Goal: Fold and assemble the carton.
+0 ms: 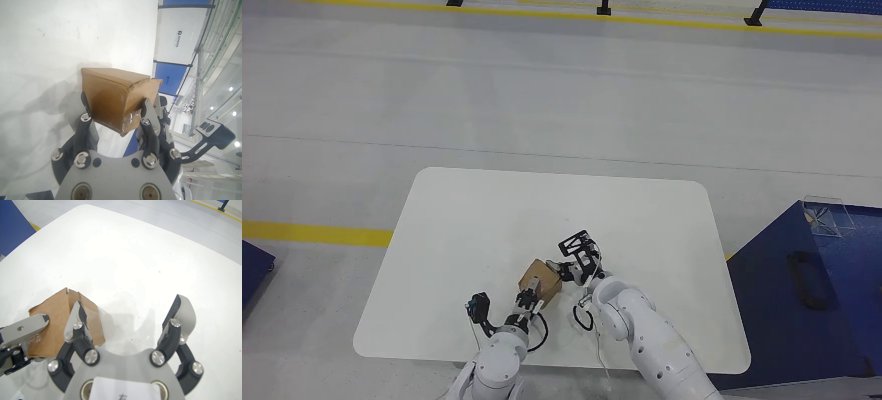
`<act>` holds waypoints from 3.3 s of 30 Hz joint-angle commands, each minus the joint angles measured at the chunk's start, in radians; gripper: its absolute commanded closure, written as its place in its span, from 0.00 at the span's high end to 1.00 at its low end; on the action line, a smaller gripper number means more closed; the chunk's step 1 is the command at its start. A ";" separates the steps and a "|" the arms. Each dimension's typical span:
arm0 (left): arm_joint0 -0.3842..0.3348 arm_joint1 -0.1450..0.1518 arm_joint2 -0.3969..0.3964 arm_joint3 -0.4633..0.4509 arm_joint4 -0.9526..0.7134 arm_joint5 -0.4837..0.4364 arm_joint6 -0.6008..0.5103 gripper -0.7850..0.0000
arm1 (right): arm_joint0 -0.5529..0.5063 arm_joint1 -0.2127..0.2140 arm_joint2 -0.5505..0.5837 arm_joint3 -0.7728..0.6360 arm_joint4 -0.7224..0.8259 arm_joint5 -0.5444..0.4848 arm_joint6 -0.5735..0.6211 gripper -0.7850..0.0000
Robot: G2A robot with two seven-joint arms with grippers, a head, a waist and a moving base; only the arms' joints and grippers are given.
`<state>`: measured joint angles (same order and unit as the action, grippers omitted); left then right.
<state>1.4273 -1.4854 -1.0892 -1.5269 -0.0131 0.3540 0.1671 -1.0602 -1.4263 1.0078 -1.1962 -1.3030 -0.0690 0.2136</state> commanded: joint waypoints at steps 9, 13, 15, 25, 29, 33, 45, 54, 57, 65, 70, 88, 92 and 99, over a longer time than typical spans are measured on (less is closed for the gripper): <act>-0.014 -0.008 0.011 0.018 0.003 0.004 0.006 0.57 | 0.004 -0.003 0.006 0.009 0.006 -0.009 0.009 1.00; -0.005 -0.008 0.007 0.002 0.007 0.001 0.006 0.58 | 0.003 -0.002 0.010 0.004 0.004 -0.024 0.017 1.00; -0.003 -0.008 0.006 -0.001 0.011 0.002 0.005 0.56 | 0.004 -0.001 0.014 0.003 0.003 -0.027 0.023 1.00; -0.010 -0.013 0.012 0.011 0.016 0.015 0.008 0.60 | -0.022 0.007 0.036 -0.047 0.029 -0.102 0.028 1.00; -0.009 -0.015 0.010 0.011 0.016 0.012 0.015 0.58 | -0.010 0.000 0.015 -0.014 -0.001 -0.054 0.039 1.00; 0.003 -0.016 0.004 0.001 0.028 -0.008 0.034 0.66 | -0.003 -0.006 0.004 -0.004 0.007 -0.045 0.021 1.00; 0.128 0.011 0.087 -0.097 0.567 -0.262 0.193 0.89 | -0.015 0.008 0.072 -0.062 0.008 -0.045 0.032 1.00; 0.132 0.004 0.118 -0.078 0.691 -0.224 0.341 1.00 | -0.017 0.007 0.090 -0.064 0.053 -0.031 0.053 1.00; 0.132 0.004 0.118 -0.078 0.691 -0.224 0.341 1.00 | -0.017 0.007 0.090 -0.064 0.053 -0.031 0.053 1.00; 0.071 0.063 0.057 0.090 1.488 -0.167 0.312 1.00 | 0.022 0.000 0.046 -0.006 0.011 -0.049 0.119 1.00; 0.087 0.096 -0.008 0.046 1.645 -0.279 0.164 1.00 | 0.077 -0.016 -0.013 0.059 -0.025 -0.050 0.129 1.00; 0.057 0.117 -0.053 0.085 1.749 -0.338 0.087 1.00 | 0.131 -0.054 -0.077 0.173 -0.057 0.008 0.014 1.00; 0.032 0.113 -0.026 0.130 1.779 -0.340 0.061 0.85 | 0.119 -0.047 -0.048 0.167 -0.049 0.006 0.012 1.00; 0.002 0.110 -0.021 0.165 1.769 -0.346 0.043 0.44 | 0.095 -0.038 -0.011 0.143 -0.043 0.004 0.006 1.00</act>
<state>1.4311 -1.3746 -1.1100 -1.3641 1.7595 0.0085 0.2123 -0.9625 -1.4653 0.9934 -1.0503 -1.3462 -0.0648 0.2206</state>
